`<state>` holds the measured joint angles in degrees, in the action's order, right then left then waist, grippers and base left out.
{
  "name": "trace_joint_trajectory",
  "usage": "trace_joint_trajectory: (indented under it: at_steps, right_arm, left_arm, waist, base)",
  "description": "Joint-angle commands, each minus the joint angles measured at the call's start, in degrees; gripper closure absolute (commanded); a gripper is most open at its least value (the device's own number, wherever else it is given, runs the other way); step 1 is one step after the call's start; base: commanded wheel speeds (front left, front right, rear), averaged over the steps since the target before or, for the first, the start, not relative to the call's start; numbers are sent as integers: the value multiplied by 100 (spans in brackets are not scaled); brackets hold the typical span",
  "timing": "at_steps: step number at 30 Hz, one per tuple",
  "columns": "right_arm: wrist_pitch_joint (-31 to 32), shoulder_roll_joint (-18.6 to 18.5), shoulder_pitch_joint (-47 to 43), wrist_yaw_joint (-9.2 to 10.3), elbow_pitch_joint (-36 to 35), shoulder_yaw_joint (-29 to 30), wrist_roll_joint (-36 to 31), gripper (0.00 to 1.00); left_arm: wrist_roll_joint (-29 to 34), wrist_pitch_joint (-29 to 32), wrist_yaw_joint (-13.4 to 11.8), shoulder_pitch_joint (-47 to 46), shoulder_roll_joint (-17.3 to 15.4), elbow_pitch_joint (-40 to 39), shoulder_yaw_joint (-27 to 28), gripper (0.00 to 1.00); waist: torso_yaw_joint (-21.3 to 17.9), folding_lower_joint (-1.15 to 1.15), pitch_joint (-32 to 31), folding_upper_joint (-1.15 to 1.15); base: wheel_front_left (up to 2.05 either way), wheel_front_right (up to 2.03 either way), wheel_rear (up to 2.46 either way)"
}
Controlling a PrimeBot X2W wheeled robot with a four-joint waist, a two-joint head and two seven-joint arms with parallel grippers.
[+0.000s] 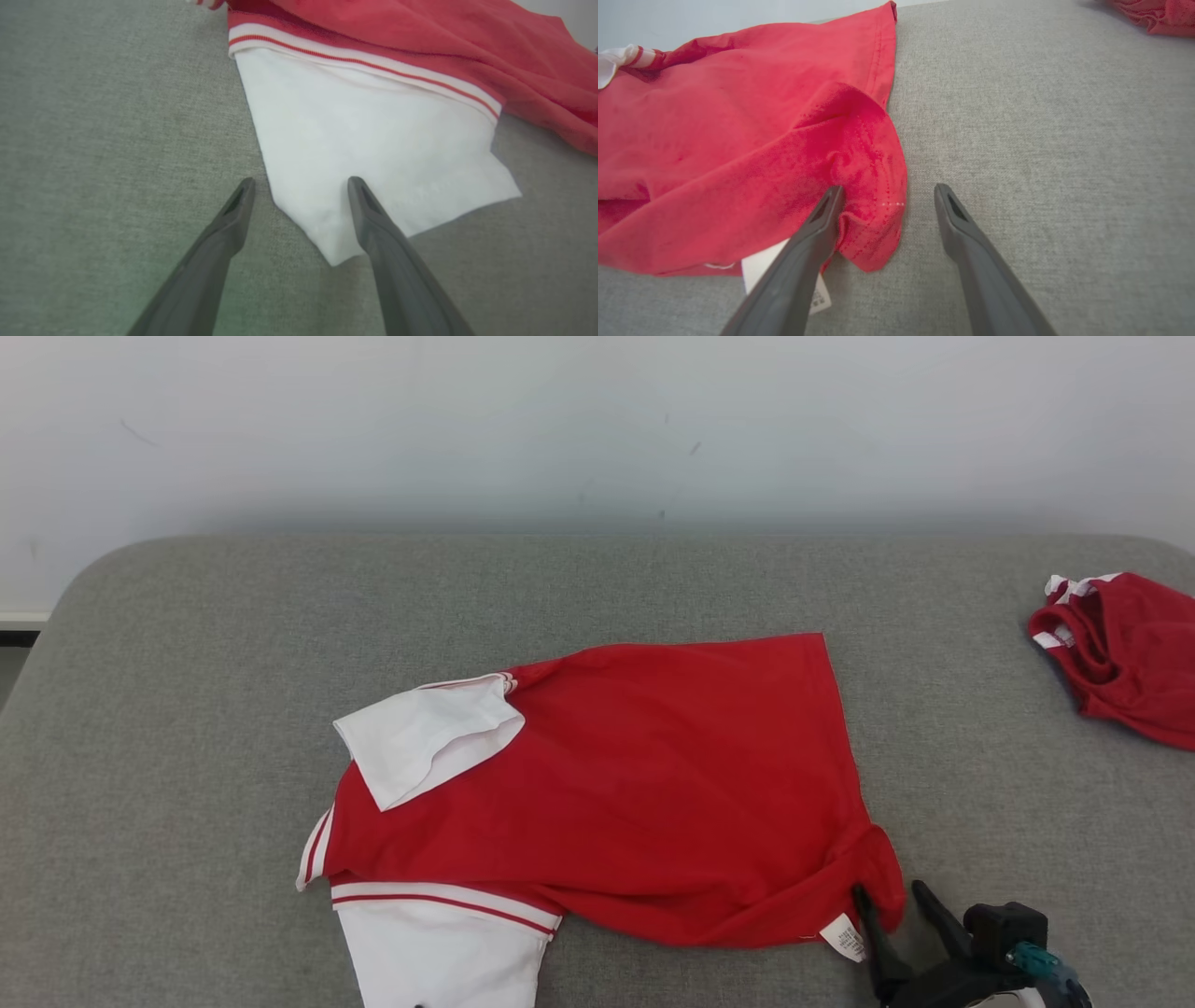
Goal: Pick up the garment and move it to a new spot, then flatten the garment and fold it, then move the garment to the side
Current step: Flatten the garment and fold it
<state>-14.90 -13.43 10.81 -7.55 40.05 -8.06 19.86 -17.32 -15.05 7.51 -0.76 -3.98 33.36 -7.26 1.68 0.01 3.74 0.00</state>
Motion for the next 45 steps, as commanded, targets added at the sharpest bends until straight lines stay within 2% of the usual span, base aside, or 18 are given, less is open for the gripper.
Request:
trace_joint_trajectory:
  at_steps: [1, 2, 3, 4, 5, 6, 8, 13, 23, 27, 29, 32, 37, 38, 42, 45]
  right_arm:
    - [-19, 44, 69, 16, 87, -81, 70, 3]
    - [-21, 57, 92, 16, 147, -125, 120, 22]
    - [-18, 56, 119, 16, 204, -164, 166, 54]
    - [-19, 45, 149, 16, 255, -197, 206, 93]
    - [-14, 41, 172, 16, 292, -229, 254, 100]
    - [-14, 39, 189, 16, 325, -259, 293, 100]
    - [-17, 27, 211, 16, 277, -286, 346, 100]
    - [-22, -32, -54, 16, -134, -190, 349, 100]
    - [-24, -81, -626, 16, -1449, -243, 625, 100]
    - [70, -219, -322, 15, -1882, -451, 806, 100]
    - [171, -263, -98, 15, -2100, -574, 887, 100]
    - [327, -351, 406, 16, -2375, -703, 1069, 100]
    - [680, -439, 1623, 16, -2499, -705, 1404, 100]
    - [680, -439, 1623, 16, -2499, -705, 1404, 100]
    - [1012, -543, 2933, 16, -2323, -584, 1613, 100]
    - [1292, -576, 3963, 15, -2017, -517, 1777, 100]
  left_arm:
    - [-144, -16, -7, -72, 16, 164, -105, 0]
    - [-209, -15, -7, -125, 21, 234, -195, 0]
    - [-235, -14, -6, -187, 14, 276, -241, 0]
    - [-335, -14, -6, -224, 19, 325, -279, 21]
    - [-443, -14, -6, -249, 27, 385, -315, 57]
    - [-513, -11, -6, -279, 34, 455, -371, 100]
    - [-548, -9, -3, -337, 32, 574, -516, 100]
    - [-596, -16, -6, -307, 2, 288, -391, 100]
    - [-210, -17, -7, 4, -84, -1420, 336, 100]
    - [-101, -16, -6, -279, -204, -2116, 450, 100]
    - [-82, -16, -7, -515, -381, -2356, 395, 100]
    - [-154, -8, -7, -1153, -781, -2507, 164, 100]
    - [-382, 394, -7, -2768, -1549, -2603, -379, 100]
    - [-382, 394, -7, -2768, -1549, -2603, -379, 100]
    - [-821, 753, -7, -4389, -1965, -2393, -721, 100]
    - [-1175, 924, -7, -5602, -2103, -1993, -949, 100]
  waist:
    - [5, -1, 8, 0]
    - [7, -1, 13, 0]
    - [9, -1, 22, 0]
    - [13, -1, 31, 0]
    - [20, -1, 36, 0]
    - [29, -1, 38, 0]
    - [42, -1, 35, 0]
    - [78, -1, -14, 0]
    - [-30, -1, -41, 0]
    - [-133, -1, 26, 0]
    - [-189, -1, 109, 0]
    - [-259, -1, 312, 0]
    - [-349, -1, 904, 0]
    - [-349, -1, 904, 0]
    - [-378, -1, 1460, 0]
    - [-398, -1, 1828, 0]
  base:
    - [0, 0, 0]
    - [0, 0, 0]
    - [0, 0, 0]
    - [0, 0, 0]
    - [0, 0, 0]
    - [0, 0, 0]
    - [0, 0, 0]
    - [0, 0, 0]
    - [0, 0, 0]
    - [0, 0, 0]
    - [0, 0, 0]
    - [0, 0, 0]
    - [0, 0, 0]
    - [0, 0, 0]
    - [0, 0, 0]
    - [0, 0, 0]
